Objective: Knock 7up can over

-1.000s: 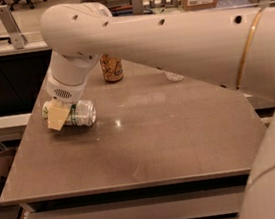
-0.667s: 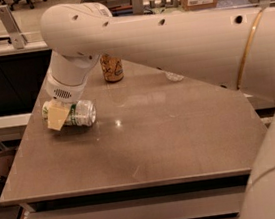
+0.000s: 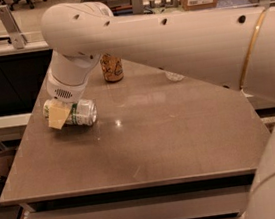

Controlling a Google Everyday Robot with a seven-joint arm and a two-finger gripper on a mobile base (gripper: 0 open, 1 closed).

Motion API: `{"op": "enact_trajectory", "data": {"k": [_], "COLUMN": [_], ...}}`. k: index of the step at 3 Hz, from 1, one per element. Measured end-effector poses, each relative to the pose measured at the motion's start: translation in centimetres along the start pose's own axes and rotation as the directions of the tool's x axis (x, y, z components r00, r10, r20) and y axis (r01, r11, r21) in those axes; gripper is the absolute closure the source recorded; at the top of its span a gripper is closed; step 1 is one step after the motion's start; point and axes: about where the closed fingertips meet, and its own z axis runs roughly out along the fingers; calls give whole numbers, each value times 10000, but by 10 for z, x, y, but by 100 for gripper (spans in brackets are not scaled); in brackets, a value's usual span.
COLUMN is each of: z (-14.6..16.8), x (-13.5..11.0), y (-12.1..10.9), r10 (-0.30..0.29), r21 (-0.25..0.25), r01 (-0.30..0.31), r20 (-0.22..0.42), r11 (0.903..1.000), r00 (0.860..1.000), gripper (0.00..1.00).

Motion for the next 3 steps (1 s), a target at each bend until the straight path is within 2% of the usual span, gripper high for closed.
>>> {"op": "enact_trajectory", "data": {"k": [1,2,3], "z": [0,1,1], "x": [0,-2,-2], "y": [1,2,2], "r10": [-26,-91,-91], "r21": [14,-15,-15], "r01": [26,91,91], "r20": [-38,-191,-191], "r11": [10000,10000,10000], "r00": [10000,9998,9998], "gripper": [12,0,0]}}
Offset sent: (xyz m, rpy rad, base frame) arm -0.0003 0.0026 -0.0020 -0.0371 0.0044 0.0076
